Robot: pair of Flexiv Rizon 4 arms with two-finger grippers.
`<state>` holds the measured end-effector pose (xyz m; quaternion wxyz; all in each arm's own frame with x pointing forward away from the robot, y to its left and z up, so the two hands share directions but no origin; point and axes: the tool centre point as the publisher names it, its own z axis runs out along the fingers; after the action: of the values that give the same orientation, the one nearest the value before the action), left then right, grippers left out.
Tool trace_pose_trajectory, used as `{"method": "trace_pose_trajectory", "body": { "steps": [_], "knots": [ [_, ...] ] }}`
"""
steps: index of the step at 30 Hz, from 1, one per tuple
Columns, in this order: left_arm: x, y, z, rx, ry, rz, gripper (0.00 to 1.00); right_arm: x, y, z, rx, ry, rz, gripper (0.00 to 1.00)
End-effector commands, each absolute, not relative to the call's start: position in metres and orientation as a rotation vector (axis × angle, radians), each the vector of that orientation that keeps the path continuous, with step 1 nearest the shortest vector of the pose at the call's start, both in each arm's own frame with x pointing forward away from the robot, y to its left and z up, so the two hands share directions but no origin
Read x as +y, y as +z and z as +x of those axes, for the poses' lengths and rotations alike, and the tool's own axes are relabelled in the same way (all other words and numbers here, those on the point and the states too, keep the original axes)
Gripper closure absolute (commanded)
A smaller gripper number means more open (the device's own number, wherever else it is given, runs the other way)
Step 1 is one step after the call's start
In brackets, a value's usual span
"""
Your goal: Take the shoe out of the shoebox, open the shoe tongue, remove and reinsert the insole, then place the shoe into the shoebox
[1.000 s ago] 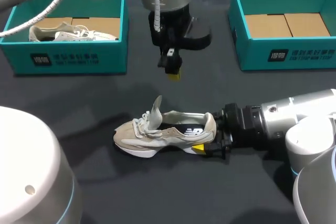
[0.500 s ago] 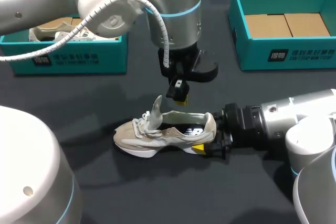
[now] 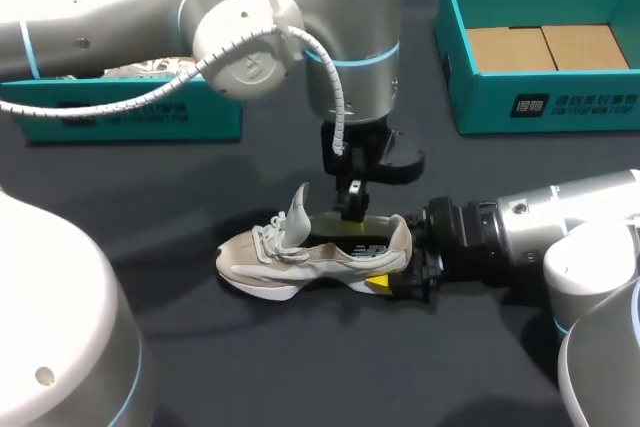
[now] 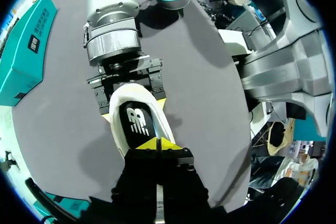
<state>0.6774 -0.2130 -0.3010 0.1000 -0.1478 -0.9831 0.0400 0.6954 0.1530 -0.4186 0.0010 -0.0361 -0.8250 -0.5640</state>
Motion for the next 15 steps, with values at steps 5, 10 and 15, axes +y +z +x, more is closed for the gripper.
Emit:
{"method": "trace_pose_trajectory", "body": {
  "steps": [5,10,15],
  "knots": [
    [-0.22,-0.309,0.679,-2.899,0.096,-0.422,1.0,0.154,-0.421,0.696,-2.593,-1.767,-0.115,1.0],
    [-0.211,-0.325,0.678,-2.901,0.168,-0.366,1.0,0.154,-0.421,0.696,-2.593,-1.767,-0.115,1.0],
    [-0.211,-0.325,0.678,-2.901,0.168,-0.366,1.0,0.154,-0.421,0.696,-2.593,-1.767,-0.115,1.0]
  ]
}}
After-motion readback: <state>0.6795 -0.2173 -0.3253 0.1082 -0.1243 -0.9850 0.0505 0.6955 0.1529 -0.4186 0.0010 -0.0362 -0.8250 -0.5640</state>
